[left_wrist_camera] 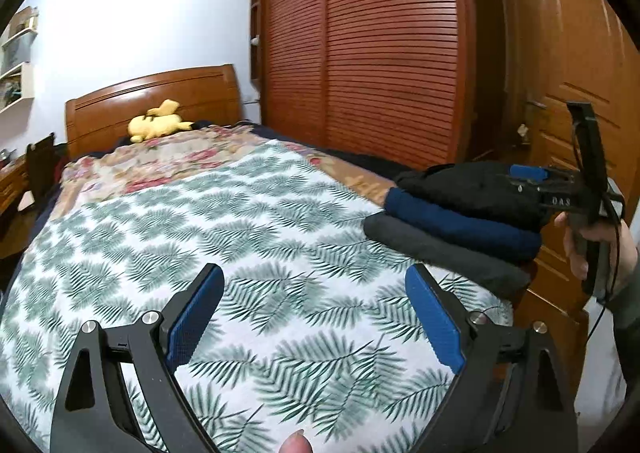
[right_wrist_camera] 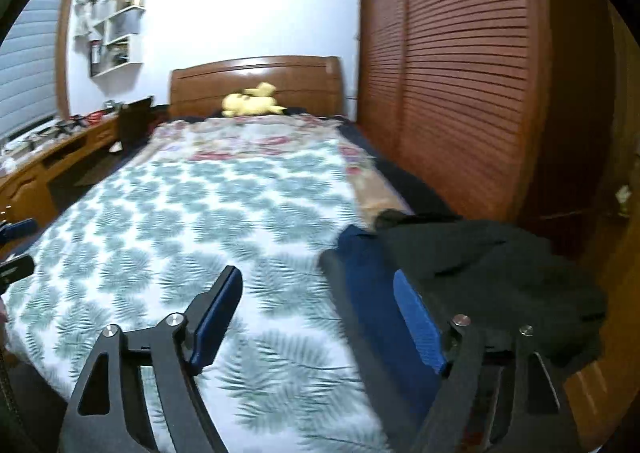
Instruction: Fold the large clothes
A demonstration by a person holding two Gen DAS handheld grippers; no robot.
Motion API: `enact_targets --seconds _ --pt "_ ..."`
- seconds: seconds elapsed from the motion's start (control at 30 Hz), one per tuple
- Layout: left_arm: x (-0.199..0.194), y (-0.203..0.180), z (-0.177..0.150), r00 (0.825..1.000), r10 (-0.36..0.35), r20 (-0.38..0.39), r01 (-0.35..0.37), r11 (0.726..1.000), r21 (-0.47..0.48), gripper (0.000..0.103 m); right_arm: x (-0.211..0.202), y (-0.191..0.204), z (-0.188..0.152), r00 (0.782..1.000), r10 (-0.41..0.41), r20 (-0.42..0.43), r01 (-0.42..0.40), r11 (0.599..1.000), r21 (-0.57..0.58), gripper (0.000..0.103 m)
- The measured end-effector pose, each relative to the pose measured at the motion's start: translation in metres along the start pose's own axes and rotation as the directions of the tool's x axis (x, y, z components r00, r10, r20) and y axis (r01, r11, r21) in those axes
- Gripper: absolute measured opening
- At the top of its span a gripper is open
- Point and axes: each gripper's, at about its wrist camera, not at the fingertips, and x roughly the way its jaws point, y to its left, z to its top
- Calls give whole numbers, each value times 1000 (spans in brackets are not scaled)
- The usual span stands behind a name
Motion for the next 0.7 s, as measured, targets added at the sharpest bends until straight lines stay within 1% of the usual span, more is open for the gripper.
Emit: enact_targets --seconds 0.1,0.17,0.27,0.3,0.33,0.43,0.57,0.67,0.7 --pt "-11 13 -11 999 40 -3 -40 999 -21 92 0 21 -12 999 36 8 -36 999 -11 86" --pt "-17 21 -18 999 50 -11 -50 998 -40 92 5 38 -22 998 55 6 -55 998 -14 87" --pt "-26 33 -32 997 74 -29 -76 994 -78 92 10 53 -35 994 107 -1 -107 994 0 87" --pt "-30 36 -36 996 82 -29 -84 992 -89 92 25 57 -35 992 125 -5 -125 992 -2 87" --pt "-35 41 -43 995 93 -33 -96 990 -101 92 28 61 -37 989 150 -6 -150 989 -6 87" --pt "-46 52 -57 989 139 -48 -143 983 -118 92 33 75 -45 982 187 -8 -187 982 -10 87" --pt "-65 64 -77 976 207 -61 -213 969 -125 92 40 94 -58 973 229 -23 -230 973 -20 87" --pt "-79 72 -91 970 232 -69 -240 960 -142 92 36 104 -65 967 253 -31 -254 967 -32 87" --pt "-83 74 -95 968 239 -71 -247 958 -147 92 44 107 -65 965 260 -34 -261 965 -32 87"
